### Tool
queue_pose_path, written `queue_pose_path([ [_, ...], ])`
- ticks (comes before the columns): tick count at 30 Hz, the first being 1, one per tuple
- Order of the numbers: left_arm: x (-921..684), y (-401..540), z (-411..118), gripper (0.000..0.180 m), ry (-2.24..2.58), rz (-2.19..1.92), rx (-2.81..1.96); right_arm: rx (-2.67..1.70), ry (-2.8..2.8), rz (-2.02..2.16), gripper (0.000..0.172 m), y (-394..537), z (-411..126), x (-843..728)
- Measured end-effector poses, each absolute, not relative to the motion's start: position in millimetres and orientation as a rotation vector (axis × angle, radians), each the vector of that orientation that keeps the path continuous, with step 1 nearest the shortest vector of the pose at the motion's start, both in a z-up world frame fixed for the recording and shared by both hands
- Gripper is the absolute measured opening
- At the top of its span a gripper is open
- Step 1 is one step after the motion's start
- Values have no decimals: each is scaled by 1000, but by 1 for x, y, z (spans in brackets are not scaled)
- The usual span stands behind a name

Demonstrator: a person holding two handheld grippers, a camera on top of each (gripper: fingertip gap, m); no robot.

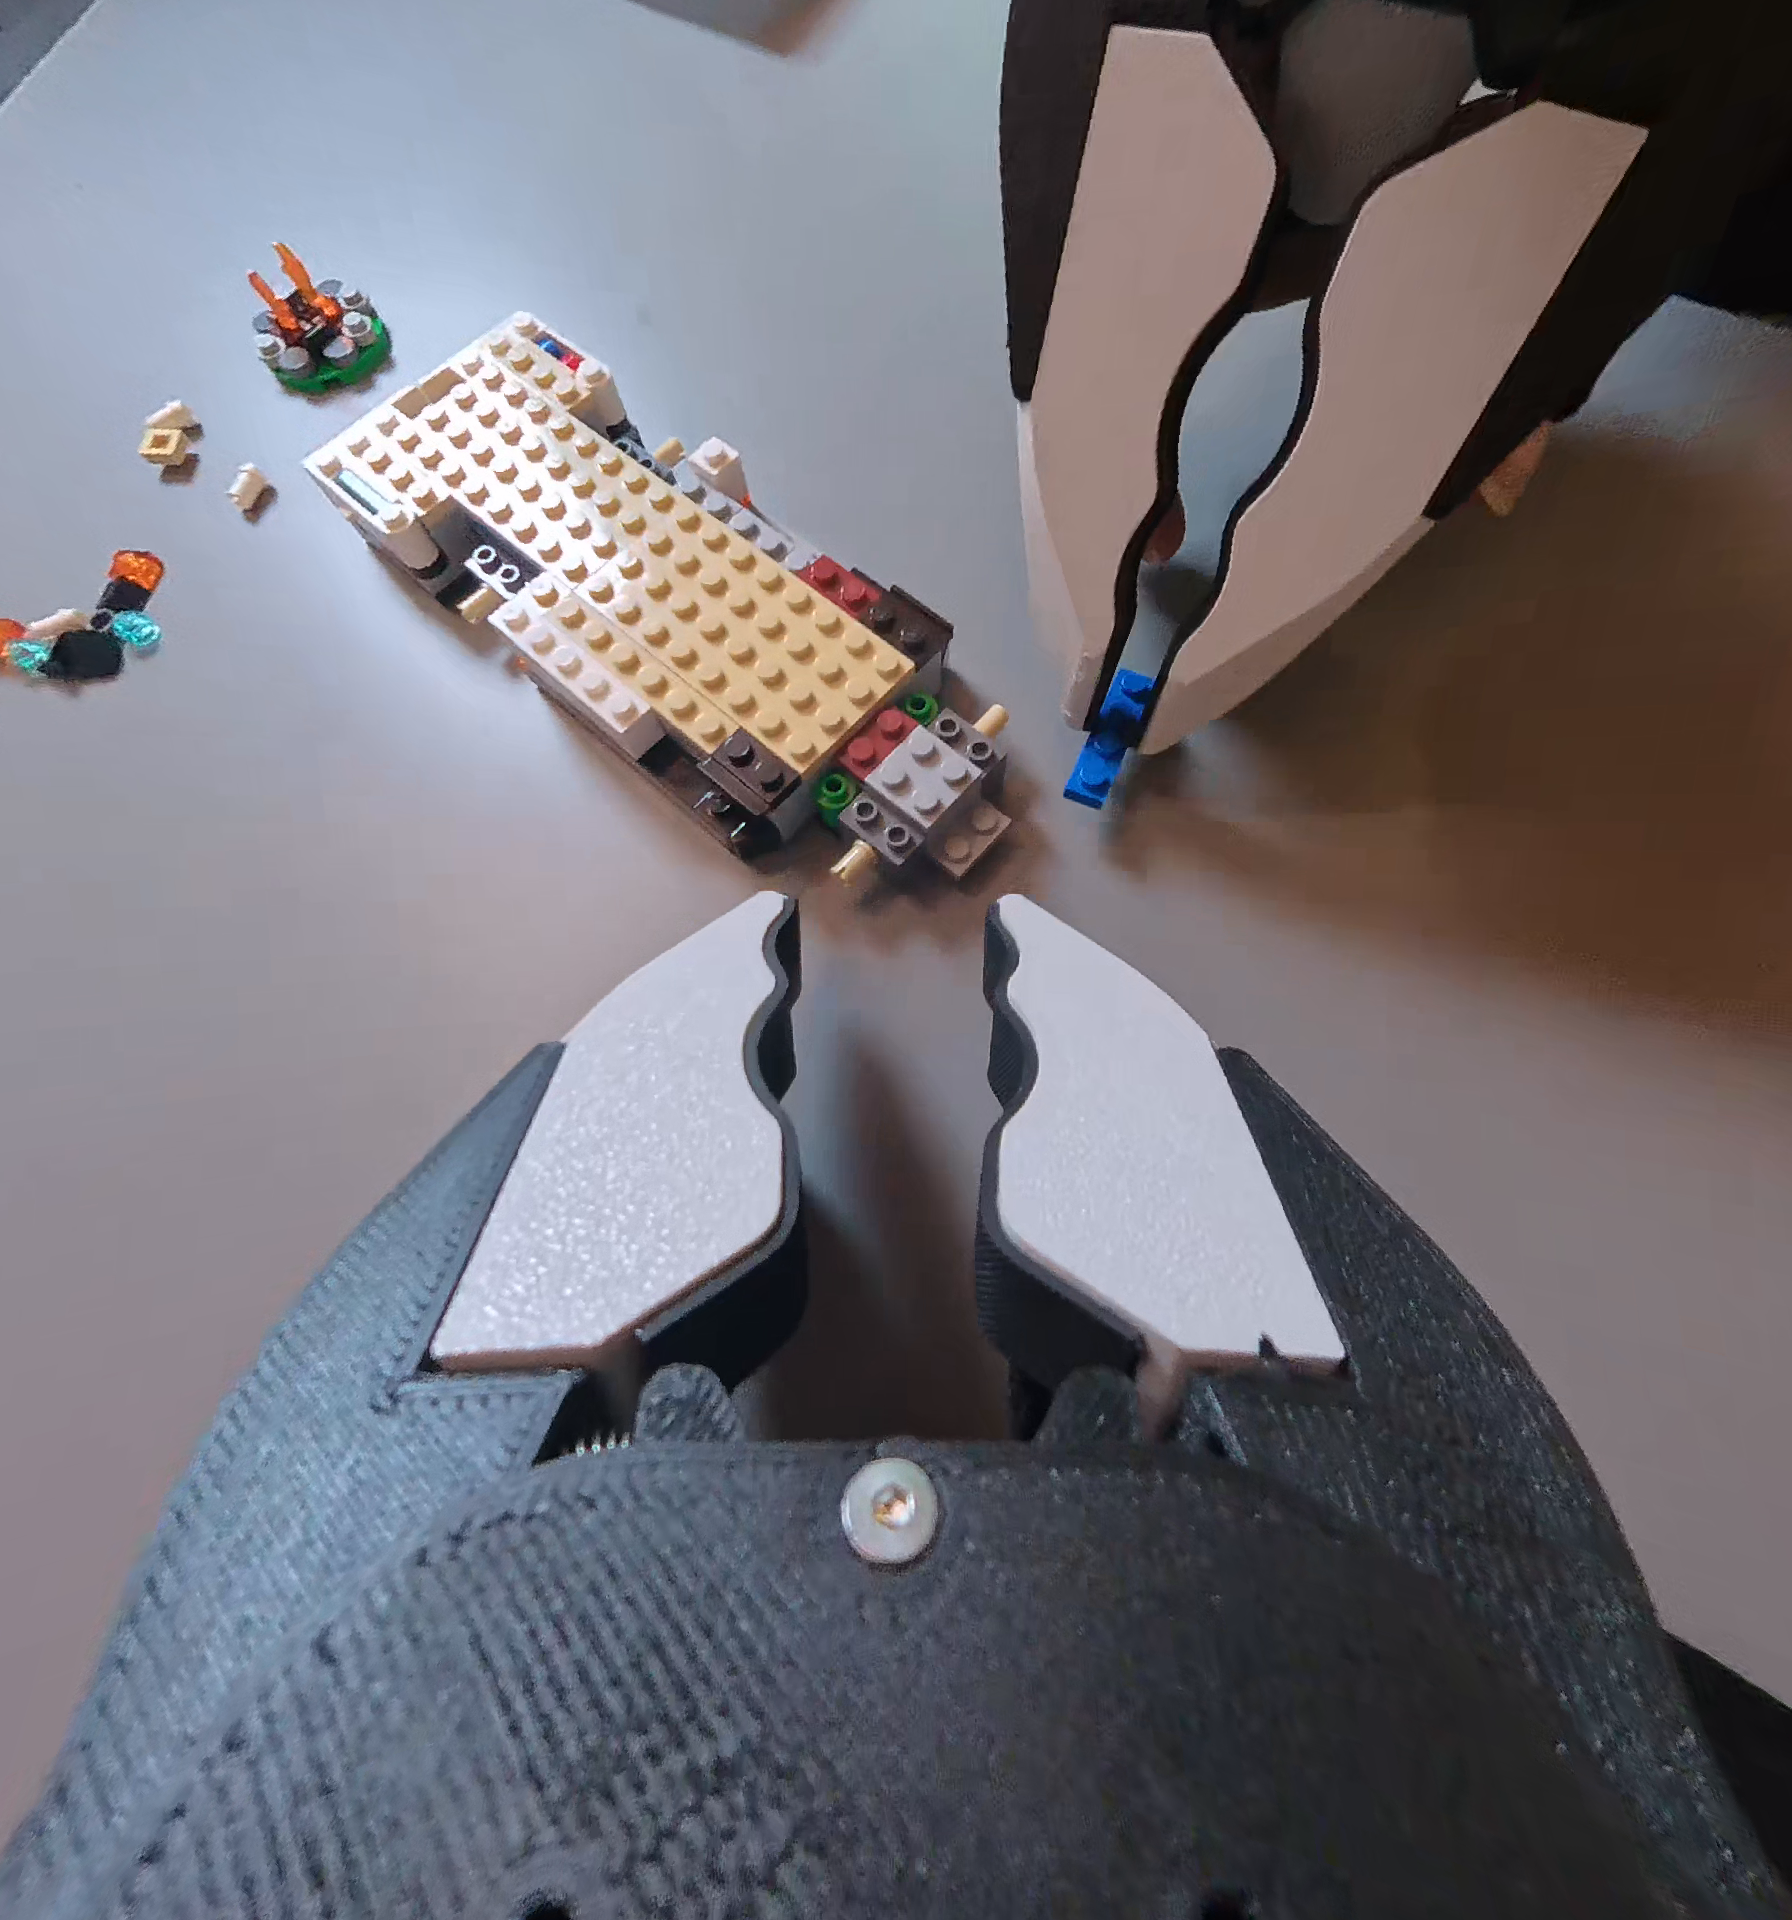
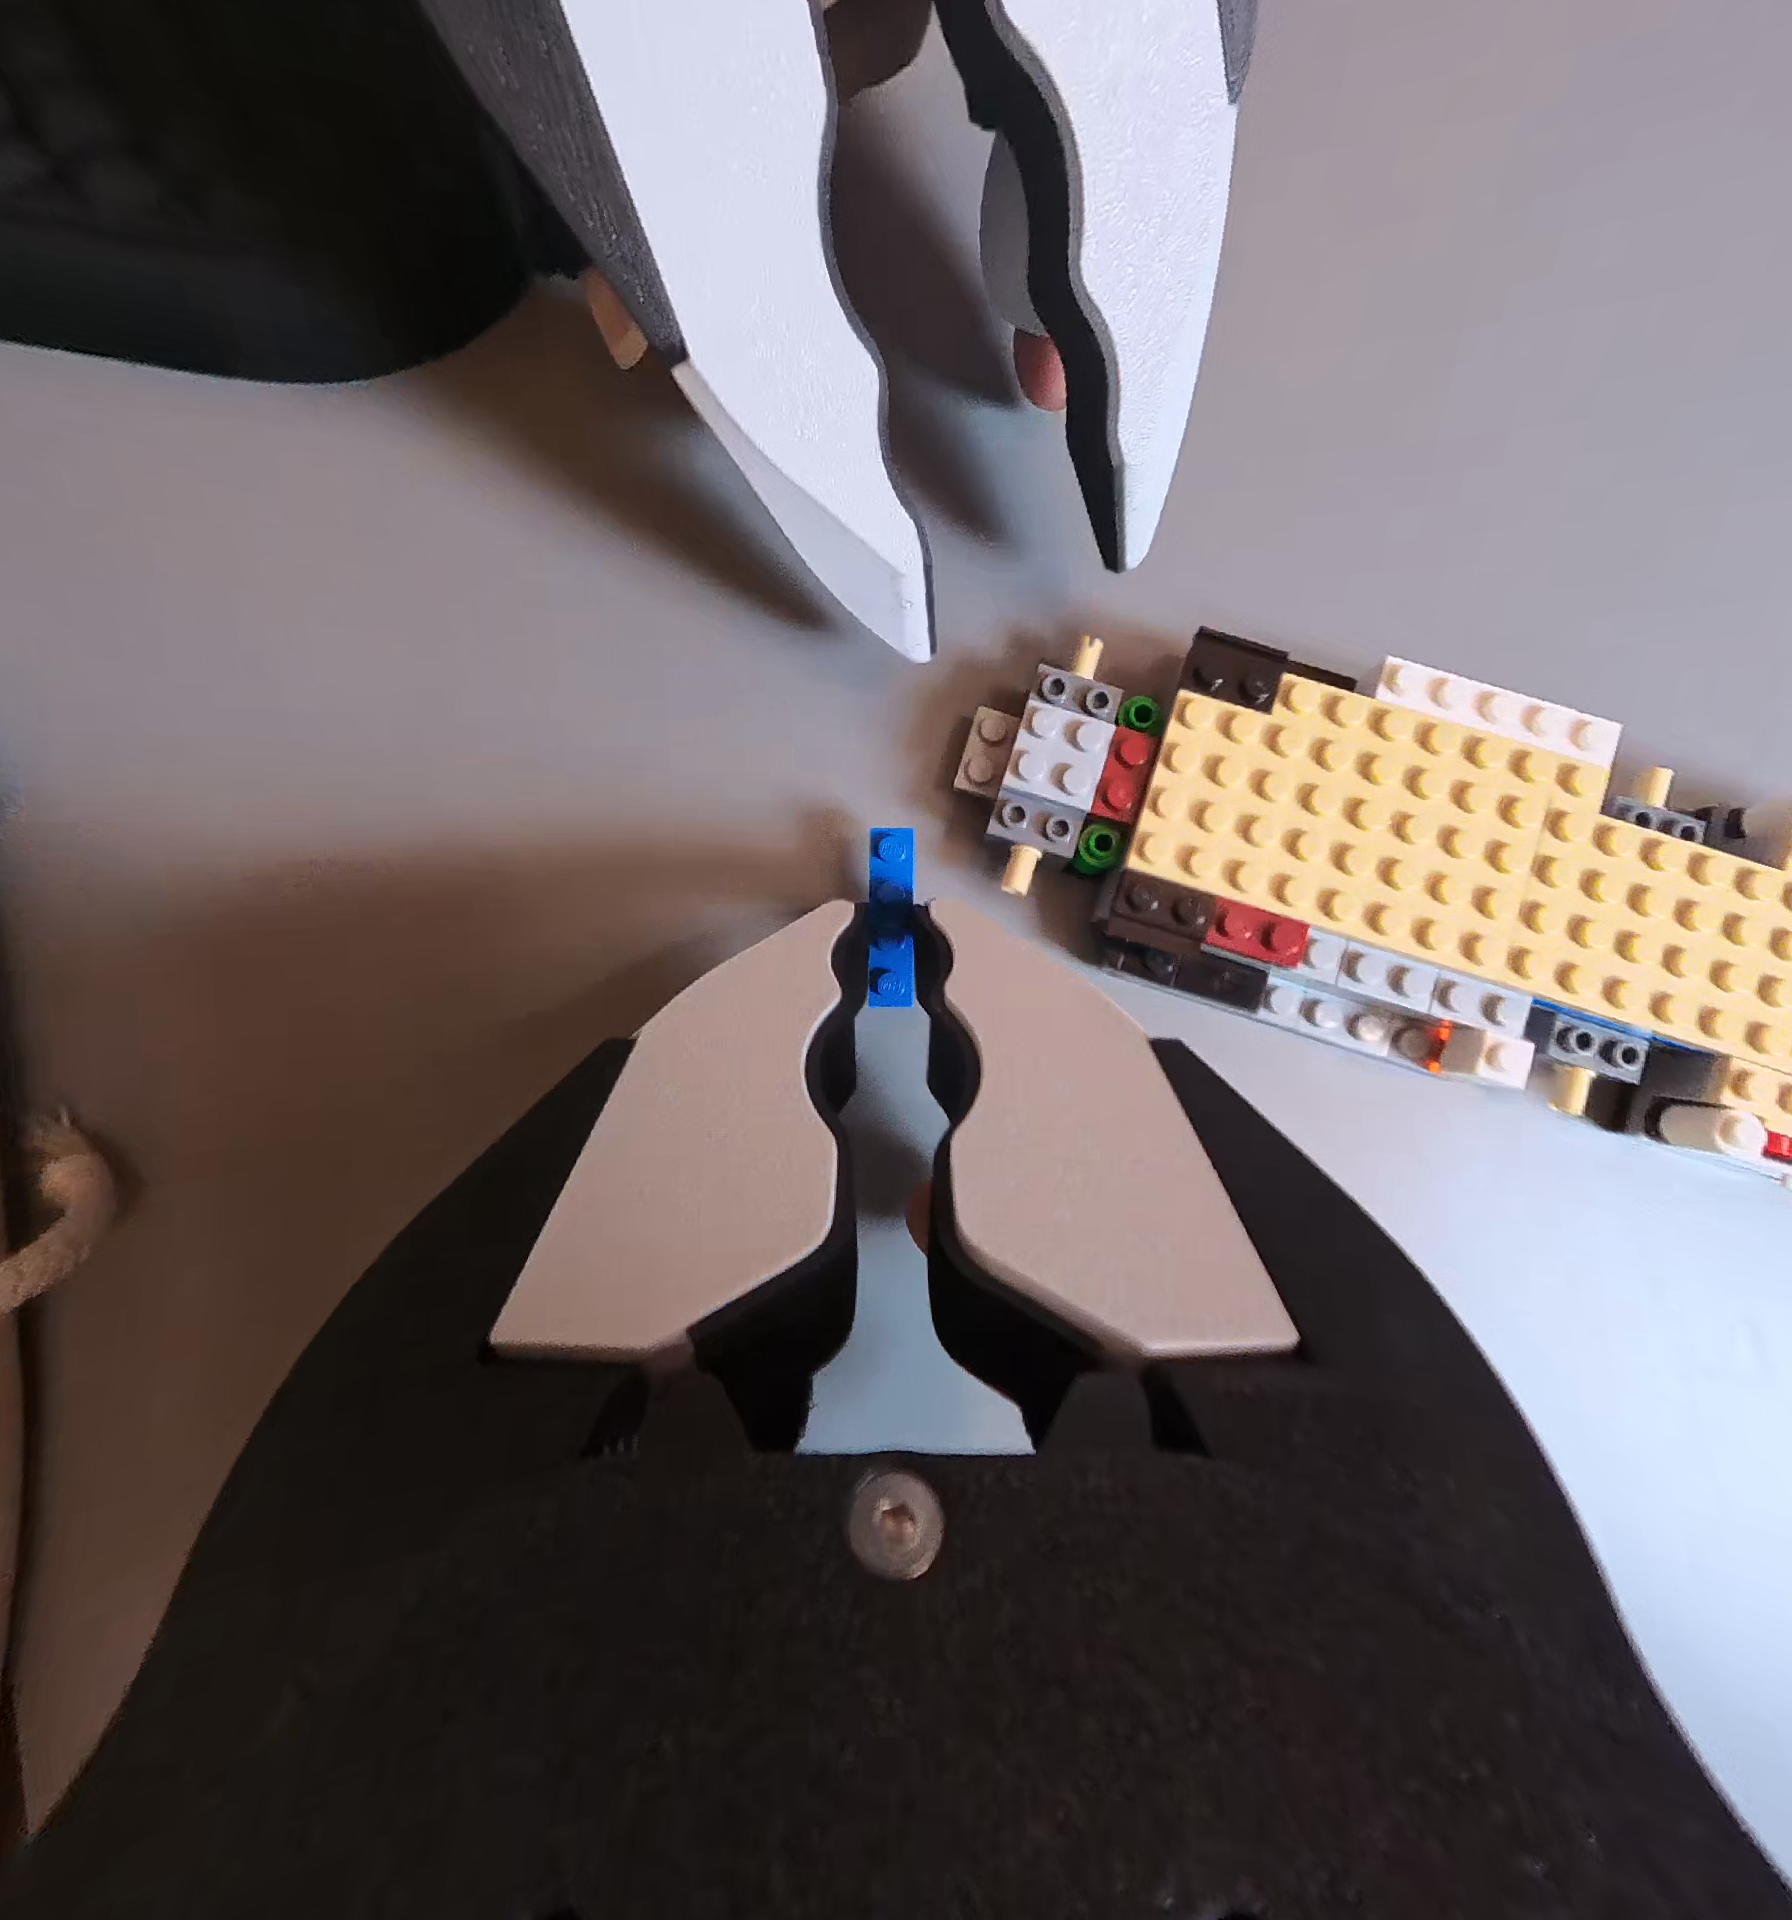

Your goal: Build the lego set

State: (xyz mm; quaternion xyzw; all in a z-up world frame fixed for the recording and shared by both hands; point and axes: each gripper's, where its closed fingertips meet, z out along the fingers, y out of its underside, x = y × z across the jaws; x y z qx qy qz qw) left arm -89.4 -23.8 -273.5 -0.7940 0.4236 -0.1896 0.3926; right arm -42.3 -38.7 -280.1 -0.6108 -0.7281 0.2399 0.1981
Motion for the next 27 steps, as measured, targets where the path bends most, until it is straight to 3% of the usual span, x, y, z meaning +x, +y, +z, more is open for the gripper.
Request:
queue_pose_path([
  [7, -86, -30, -277, 33, 1136, -438, -2007, -1791, -1988, 633, 17, -39, -281, -60],
  [12, -86, -31, -276, 32, 1151, -427, -2006, -1587, -2082, 662, 27, -32, -247, -48],
  [15, -86, -30, -276, 33, 1151, -419, -2007, -1282, -2232, 520, 47, 1, -230, -51],
  [21, -94, -25, -278, 32, 1119, -409, -2023, -860, -2758, 106, 87, 43, -265, -58],
  [27, -104, -19, -278, 31, 1064, -413, -2036, -551, -3028, 1, 96, 49, -284, -64],
])
